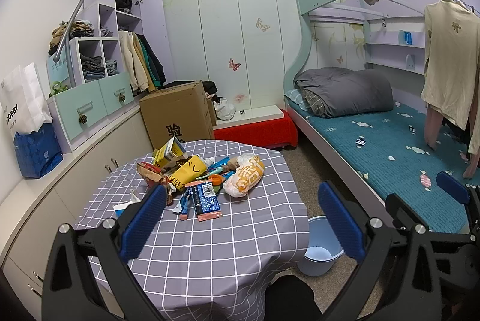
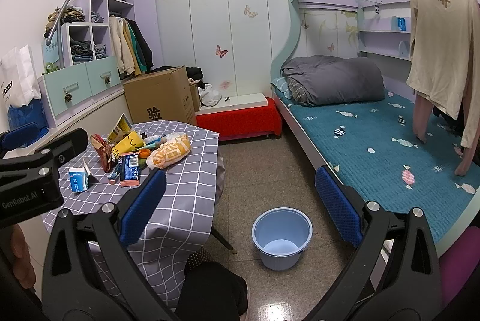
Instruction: Collect trash
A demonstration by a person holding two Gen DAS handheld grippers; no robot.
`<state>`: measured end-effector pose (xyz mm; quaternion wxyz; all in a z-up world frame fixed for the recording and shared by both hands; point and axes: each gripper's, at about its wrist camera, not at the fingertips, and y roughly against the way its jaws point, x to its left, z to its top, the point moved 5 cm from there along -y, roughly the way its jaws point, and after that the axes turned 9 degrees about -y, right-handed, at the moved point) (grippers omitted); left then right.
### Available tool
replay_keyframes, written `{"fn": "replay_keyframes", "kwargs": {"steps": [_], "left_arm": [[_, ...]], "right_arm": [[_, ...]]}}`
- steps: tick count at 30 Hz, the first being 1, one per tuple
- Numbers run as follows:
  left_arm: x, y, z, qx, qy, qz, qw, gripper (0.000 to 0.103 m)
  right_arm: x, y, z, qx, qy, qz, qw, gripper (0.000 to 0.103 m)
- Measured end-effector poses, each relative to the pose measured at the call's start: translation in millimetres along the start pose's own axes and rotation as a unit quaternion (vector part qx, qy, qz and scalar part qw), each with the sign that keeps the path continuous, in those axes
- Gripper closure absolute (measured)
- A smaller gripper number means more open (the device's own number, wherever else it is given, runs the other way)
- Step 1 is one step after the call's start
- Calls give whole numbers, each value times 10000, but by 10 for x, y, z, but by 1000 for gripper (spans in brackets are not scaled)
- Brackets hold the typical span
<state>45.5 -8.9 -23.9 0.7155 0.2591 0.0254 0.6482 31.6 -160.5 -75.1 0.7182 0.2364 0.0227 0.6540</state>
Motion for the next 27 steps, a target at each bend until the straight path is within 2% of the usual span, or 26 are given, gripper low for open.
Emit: {"fn": "replay_keyframes", "kwargs": {"steps": [27], "left_arm": [[-3, -11, -14, 2, 1, -29, 10000, 4]], "right_arm": [[60, -48, -90, 29, -16, 38, 10000, 6]]}}
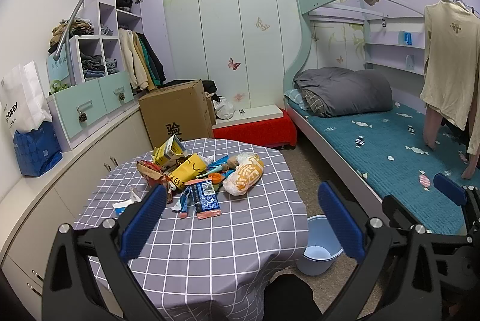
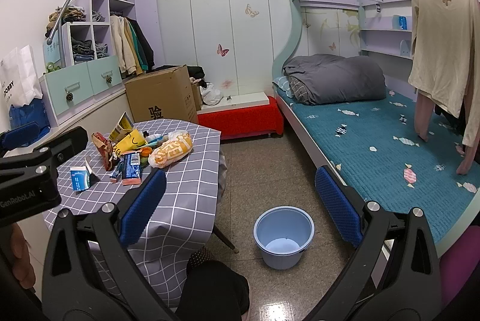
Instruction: Collect trash
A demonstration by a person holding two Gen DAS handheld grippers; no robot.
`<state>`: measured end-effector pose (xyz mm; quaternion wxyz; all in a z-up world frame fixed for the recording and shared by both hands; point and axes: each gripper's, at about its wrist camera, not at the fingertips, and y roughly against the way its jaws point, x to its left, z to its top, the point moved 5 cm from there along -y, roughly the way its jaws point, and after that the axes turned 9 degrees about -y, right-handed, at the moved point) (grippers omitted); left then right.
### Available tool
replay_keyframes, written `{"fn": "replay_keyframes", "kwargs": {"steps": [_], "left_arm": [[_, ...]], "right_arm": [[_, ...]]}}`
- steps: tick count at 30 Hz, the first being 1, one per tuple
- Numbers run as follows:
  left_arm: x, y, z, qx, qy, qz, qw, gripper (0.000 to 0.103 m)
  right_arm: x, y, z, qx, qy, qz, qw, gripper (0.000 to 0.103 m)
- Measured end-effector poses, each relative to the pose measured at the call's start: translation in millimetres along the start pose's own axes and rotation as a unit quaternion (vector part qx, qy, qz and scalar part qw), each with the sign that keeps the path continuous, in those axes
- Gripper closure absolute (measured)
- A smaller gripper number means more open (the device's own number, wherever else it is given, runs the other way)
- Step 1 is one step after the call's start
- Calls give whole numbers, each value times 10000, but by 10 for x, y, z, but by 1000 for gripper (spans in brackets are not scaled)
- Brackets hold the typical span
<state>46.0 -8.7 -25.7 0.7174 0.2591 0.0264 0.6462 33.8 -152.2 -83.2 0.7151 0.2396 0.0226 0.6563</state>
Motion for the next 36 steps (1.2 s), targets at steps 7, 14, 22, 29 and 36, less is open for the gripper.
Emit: {"fn": "replay_keyframes", "kwargs": {"steps": [7, 14, 22, 29, 36], "left_arm": [[4, 1, -13, 12, 16, 10, 10000, 4], [13, 5, -28, 8, 18, 19, 10000, 4], [32, 17, -34, 28, 30, 23, 10000, 4], [38, 20, -39, 41, 15, 21, 10000, 4], [48, 11, -34, 47, 23, 25, 10000, 4]], "right_arm": [[40, -7, -58, 32, 6, 27, 10000, 6], [41, -8, -57, 36, 9, 22, 10000, 6], [48, -13, -60, 42, 6, 30, 10000, 6], [87, -23, -92, 52, 9, 32, 10000, 6], [97, -23, -99, 65, 6, 39, 10000, 6]]}}
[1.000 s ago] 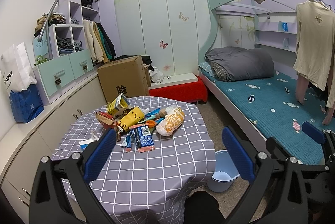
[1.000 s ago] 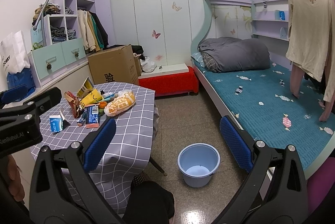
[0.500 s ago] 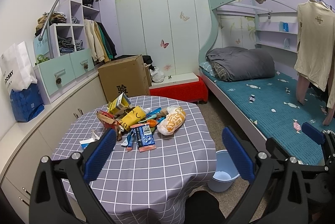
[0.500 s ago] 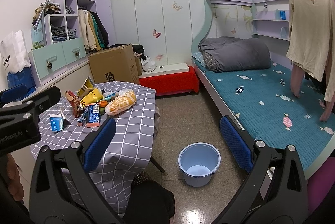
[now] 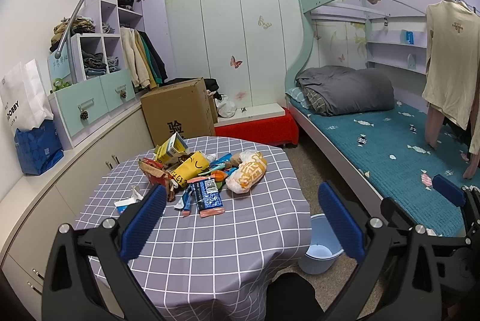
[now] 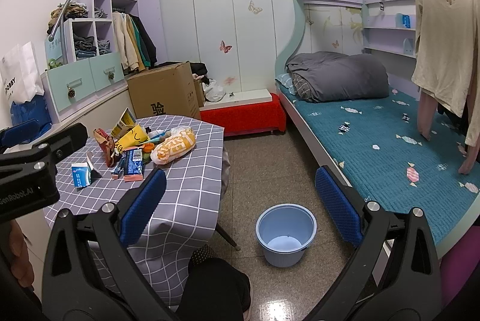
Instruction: Collect trash
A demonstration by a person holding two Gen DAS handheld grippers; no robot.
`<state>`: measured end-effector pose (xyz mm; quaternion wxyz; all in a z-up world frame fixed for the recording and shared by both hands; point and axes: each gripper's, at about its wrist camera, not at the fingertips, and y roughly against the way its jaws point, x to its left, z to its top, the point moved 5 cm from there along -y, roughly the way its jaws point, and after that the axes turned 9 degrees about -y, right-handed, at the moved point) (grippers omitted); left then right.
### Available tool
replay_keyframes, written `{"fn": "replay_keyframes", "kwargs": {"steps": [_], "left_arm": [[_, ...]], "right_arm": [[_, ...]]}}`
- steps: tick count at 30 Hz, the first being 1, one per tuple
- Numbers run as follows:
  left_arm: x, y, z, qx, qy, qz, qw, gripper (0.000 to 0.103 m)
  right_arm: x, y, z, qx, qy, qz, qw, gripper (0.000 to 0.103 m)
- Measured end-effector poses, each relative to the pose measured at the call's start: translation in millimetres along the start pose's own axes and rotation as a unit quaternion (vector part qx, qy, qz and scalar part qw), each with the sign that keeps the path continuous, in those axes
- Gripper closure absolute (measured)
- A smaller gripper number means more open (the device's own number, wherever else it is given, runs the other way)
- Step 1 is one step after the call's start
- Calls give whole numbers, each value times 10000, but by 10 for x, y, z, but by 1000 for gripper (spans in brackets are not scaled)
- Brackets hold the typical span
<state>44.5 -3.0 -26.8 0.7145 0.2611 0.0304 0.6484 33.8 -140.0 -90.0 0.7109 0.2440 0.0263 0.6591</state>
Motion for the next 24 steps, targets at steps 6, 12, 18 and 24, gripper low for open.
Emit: {"fn": "replay_keyframes", "kwargs": {"steps": [6, 12, 18, 24], "left_arm": [[4, -4, 3, 2, -3, -3, 10000, 4], [12, -27, -3, 22, -5, 0, 10000, 4], [75, -143, -59, 158, -9, -17, 9999, 4], [244, -313, -187, 358, 63, 1, 9993, 4]], "right_arm": [[16, -18, 0, 16, 9, 10, 10000, 6], [43, -35, -12, 67, -8, 32, 10000, 6], [63, -124, 8, 205, -35, 27, 9998, 6], [226, -315, -41, 408, 71, 90, 9991, 6]]}}
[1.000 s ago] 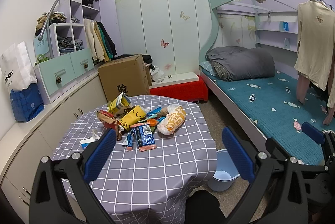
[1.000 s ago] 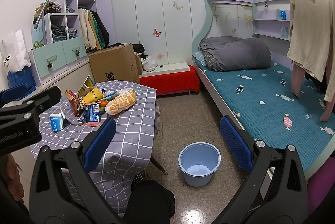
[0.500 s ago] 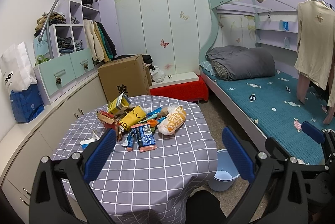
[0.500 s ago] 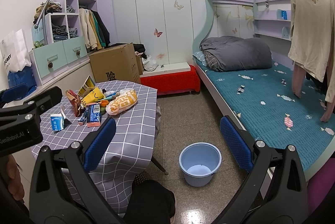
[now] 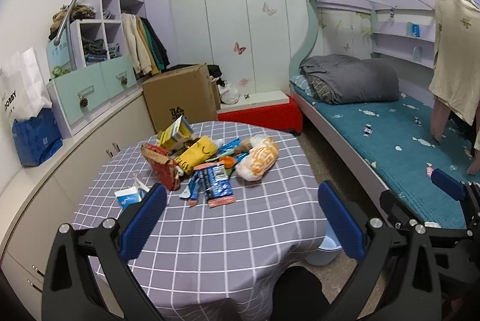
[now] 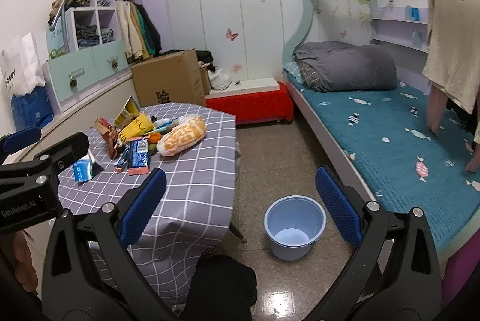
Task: Collect trash
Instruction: 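Grasp the blue-and-white carton with the left tool while the right tool grasps the blue wrapper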
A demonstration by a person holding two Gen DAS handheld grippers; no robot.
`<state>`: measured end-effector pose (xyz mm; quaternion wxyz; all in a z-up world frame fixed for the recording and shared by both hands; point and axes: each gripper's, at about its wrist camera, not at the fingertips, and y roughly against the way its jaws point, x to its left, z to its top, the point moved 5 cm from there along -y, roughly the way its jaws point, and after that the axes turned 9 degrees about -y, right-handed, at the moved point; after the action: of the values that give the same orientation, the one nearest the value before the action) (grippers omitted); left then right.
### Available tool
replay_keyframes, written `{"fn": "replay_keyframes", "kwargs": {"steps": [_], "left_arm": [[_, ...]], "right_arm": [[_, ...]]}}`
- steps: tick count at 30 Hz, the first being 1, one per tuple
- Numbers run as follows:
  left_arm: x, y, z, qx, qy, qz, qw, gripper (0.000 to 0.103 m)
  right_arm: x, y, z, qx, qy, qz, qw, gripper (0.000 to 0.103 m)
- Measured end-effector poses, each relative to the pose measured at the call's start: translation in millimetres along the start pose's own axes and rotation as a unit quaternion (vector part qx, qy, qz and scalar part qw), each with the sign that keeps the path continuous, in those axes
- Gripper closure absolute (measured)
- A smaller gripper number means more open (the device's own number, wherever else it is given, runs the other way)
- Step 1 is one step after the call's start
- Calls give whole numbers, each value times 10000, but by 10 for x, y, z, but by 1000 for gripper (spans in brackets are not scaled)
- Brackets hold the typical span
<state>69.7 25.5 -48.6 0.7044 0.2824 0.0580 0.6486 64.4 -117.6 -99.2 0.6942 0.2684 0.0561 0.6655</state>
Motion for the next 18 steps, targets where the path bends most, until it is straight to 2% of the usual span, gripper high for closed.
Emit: {"fn": "replay_keyframes", "kwargs": {"steps": [4, 7, 11, 13, 18], "left_arm": [[241, -178, -138, 201, 124, 43, 9997, 4], [574, -398, -311, 502, 354, 222, 9979, 4], [1131, -730, -625, 993, 833, 315, 9911, 4], [1406, -893, -784, 1234, 1148, 397, 9849, 4], [1776, -1165, -1008, 1454, 1506, 361, 9772, 4]], "right_arm": [[152, -216, -57, 259, 97, 85, 9996, 6], [298, -418, -134, 496, 99, 247, 9984, 6], [537, -731, -254, 854, 220, 423, 9952, 6], [673, -891, -317, 991, 281, 427, 9938, 6], [963, -1224, -406, 1248, 369, 522, 9901, 6]]}}
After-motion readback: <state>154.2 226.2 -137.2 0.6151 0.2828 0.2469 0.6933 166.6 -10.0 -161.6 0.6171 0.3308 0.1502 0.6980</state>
